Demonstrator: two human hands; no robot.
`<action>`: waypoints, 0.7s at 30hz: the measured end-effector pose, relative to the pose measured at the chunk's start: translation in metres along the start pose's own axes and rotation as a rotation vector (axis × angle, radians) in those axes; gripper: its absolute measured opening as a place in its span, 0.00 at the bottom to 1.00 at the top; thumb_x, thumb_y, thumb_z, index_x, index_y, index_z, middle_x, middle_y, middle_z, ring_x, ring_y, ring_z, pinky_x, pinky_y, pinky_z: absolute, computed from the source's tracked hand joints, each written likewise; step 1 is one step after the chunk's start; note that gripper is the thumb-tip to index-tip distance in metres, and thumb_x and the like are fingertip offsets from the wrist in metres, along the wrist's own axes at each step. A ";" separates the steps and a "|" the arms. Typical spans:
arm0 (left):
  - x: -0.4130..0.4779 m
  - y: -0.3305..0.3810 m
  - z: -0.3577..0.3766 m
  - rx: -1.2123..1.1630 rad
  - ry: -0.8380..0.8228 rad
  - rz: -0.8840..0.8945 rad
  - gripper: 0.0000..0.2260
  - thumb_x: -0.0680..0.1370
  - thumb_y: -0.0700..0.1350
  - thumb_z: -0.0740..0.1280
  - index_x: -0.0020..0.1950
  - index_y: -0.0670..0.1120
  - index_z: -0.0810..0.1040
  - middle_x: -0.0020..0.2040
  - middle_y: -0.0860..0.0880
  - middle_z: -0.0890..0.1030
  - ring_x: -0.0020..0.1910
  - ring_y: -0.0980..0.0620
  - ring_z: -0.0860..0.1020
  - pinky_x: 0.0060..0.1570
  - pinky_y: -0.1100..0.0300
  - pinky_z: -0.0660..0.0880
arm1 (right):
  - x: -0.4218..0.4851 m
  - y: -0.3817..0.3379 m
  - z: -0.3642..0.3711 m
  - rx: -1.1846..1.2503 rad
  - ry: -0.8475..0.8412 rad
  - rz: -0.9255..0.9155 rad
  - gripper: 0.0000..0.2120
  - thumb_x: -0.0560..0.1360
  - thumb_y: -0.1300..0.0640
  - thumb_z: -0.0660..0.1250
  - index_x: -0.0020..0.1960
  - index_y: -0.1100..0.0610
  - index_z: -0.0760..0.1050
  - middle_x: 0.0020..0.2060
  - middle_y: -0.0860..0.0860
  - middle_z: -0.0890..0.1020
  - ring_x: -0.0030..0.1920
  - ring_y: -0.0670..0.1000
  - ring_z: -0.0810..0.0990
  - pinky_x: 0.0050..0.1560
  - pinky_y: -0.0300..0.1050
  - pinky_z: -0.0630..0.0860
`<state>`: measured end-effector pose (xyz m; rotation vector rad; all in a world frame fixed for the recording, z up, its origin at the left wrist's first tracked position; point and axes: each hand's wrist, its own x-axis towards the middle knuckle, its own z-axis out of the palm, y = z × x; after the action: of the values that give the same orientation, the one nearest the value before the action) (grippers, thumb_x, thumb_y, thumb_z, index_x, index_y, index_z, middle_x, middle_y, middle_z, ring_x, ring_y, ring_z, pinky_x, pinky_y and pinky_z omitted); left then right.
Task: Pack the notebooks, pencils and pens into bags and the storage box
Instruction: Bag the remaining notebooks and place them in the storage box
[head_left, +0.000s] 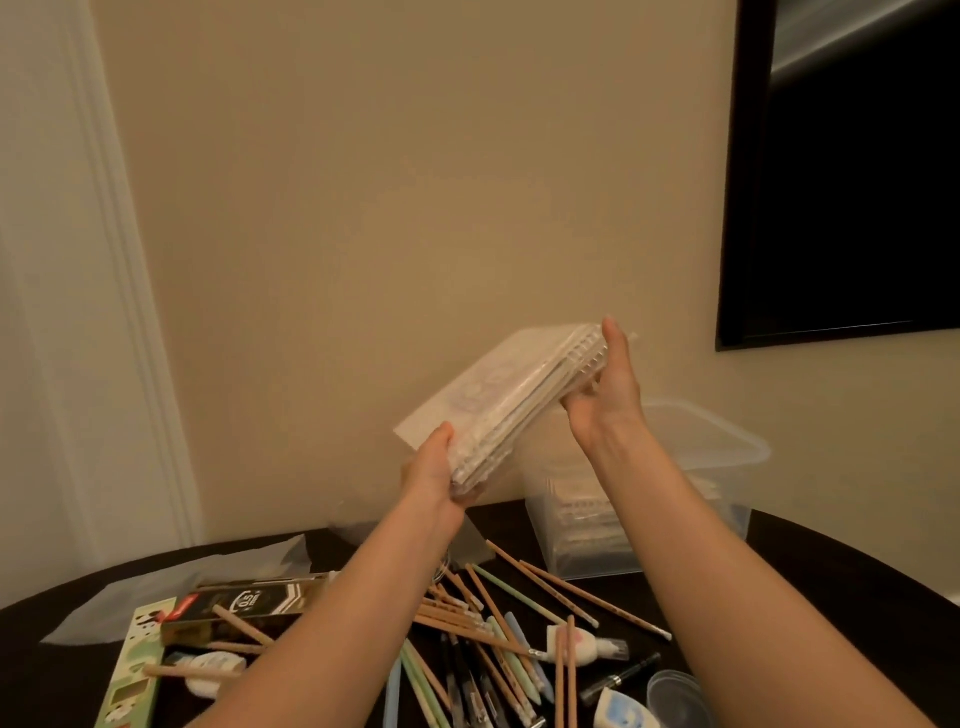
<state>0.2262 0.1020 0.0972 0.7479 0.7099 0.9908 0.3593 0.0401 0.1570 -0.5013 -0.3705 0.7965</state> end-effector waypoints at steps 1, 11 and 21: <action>0.002 -0.003 0.006 -0.004 0.017 0.011 0.12 0.79 0.47 0.63 0.58 0.40 0.75 0.54 0.39 0.81 0.48 0.41 0.81 0.45 0.51 0.79 | 0.006 0.000 -0.001 -0.020 0.035 -0.003 0.26 0.73 0.49 0.70 0.67 0.56 0.67 0.57 0.55 0.79 0.51 0.53 0.81 0.45 0.50 0.81; 0.047 -0.026 0.055 0.114 0.097 0.083 0.20 0.77 0.49 0.66 0.65 0.42 0.69 0.54 0.42 0.79 0.47 0.44 0.81 0.30 0.59 0.75 | 0.062 -0.035 -0.045 -0.595 0.320 -0.057 0.29 0.70 0.57 0.73 0.65 0.58 0.62 0.45 0.53 0.75 0.40 0.50 0.75 0.44 0.47 0.76; 0.072 -0.050 0.089 0.361 0.122 0.118 0.22 0.77 0.48 0.65 0.67 0.40 0.63 0.59 0.42 0.76 0.52 0.43 0.78 0.43 0.55 0.77 | 0.084 -0.072 -0.082 -0.678 0.306 0.203 0.14 0.73 0.62 0.70 0.55 0.59 0.69 0.51 0.56 0.72 0.43 0.50 0.77 0.53 0.45 0.78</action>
<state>0.3475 0.1299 0.0932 1.0587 0.9753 1.0341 0.4960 0.0373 0.1405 -1.2957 -0.3013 0.7644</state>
